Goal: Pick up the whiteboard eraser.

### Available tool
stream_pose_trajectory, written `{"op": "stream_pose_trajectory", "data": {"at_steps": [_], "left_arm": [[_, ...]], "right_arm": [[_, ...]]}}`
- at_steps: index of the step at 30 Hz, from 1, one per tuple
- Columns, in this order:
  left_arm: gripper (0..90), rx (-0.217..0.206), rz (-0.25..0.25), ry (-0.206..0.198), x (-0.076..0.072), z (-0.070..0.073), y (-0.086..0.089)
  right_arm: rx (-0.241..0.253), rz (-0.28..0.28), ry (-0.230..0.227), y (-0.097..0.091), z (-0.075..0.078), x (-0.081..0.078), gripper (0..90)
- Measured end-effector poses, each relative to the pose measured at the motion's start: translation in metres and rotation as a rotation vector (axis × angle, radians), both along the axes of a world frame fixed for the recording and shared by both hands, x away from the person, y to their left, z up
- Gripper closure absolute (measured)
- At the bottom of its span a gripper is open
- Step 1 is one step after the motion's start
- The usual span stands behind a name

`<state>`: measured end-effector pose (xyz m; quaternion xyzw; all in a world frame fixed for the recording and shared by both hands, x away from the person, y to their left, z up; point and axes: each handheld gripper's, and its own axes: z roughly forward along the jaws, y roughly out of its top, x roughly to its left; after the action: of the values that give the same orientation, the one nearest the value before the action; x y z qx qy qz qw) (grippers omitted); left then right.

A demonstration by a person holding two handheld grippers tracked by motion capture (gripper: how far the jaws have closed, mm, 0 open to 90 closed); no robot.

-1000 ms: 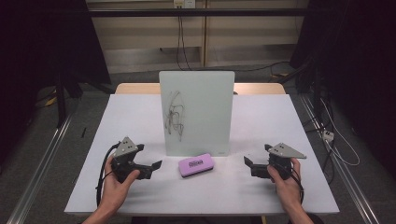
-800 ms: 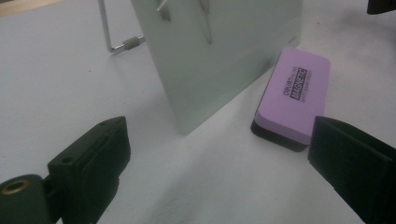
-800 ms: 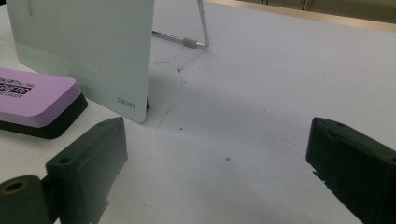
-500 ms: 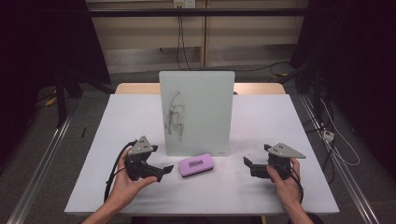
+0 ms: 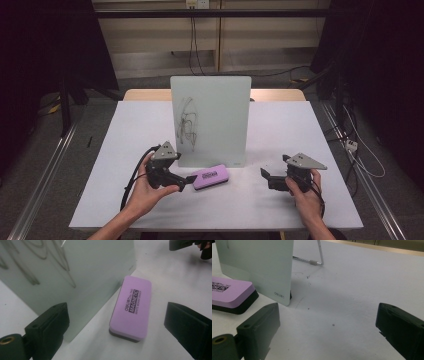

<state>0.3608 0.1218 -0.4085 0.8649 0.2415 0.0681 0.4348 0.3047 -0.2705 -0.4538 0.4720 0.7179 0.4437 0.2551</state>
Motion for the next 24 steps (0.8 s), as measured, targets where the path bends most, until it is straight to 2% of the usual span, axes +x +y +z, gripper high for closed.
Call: {"op": "stream_pose_trajectory", "data": {"at_steps": [7,9,11,13,14,15,16,19,20,21,22,23,24], "left_arm": [[6.6,0.024,-0.052,0.007,0.002,0.002,-0.018],[7.2,0.045,-0.079,0.009,0.003,0.004,-0.025],[7.5,0.038,-0.082,0.011,0.003,0.003,-0.028],[7.6,0.051,-0.096,0.016,0.004,0.003,-0.033],[7.6,0.076,-0.084,0.008,0.003,0.004,-0.036],[7.7,0.051,-0.107,0.018,0.005,0.003,-0.039],[8.2,0.090,-0.116,0.023,0.008,0.004,-0.043],[8.3,0.101,-0.135,0.033,0.010,0.003,-0.046],[8.5,0.115,-0.141,0.042,0.011,0.003,-0.047],[8.9,0.138,-0.124,0.047,0.010,0.004,-0.049],[8.9,0.119,-0.152,0.055,0.012,0.002,-0.050],[10.0,0.124,-0.154,0.066,0.013,0.002,-0.052],[11.1,0.132,-0.170,0.060,0.014,0.002,-0.053]], "right_arm": [[0.000,0.006,0.001,0.000,0.000,0.000,5.4],[0.001,0.005,0.001,0.000,0.000,0.000,5.5],[0.005,0.005,0.005,0.000,0.000,0.000,5.5],[0.005,0.003,0.006,0.000,0.000,0.000,5.6],[0.004,0.004,0.005,0.000,0.000,0.000,5.6],[0.001,0.005,0.005,0.000,0.000,0.000,5.6],[0.001,0.010,0.004,0.000,0.000,0.000,5.5],[0.002,0.013,0.006,0.001,0.000,0.000,5.7],[0.002,0.013,0.007,0.001,0.000,0.000,5.7],[0.002,0.013,0.006,0.001,0.000,0.000,5.7],[0.002,0.013,0.006,0.001,0.000,0.000,5.7],[0.004,0.012,0.008,0.001,0.000,0.000,5.7],[0.004,0.012,0.008,0.001,0.000,0.000,5.7]]}}
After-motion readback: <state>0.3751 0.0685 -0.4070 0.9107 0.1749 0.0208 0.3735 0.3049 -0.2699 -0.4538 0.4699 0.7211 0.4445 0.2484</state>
